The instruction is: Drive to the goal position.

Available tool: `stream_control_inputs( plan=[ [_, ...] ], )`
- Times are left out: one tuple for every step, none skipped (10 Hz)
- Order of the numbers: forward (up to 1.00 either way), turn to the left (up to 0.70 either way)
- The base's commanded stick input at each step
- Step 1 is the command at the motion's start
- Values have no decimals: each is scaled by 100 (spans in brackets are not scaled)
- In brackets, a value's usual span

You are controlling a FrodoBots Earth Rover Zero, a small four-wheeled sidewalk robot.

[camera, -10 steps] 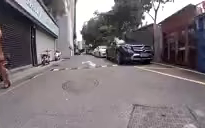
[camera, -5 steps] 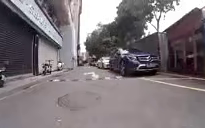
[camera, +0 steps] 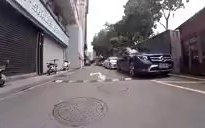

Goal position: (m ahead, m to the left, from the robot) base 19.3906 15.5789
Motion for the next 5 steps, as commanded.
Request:
stream_control_inputs(
  plan=[
    [70, 0],
    [70, 0],
    [70, 0],
    [70, 0],
    [70, 0]
  ],
)
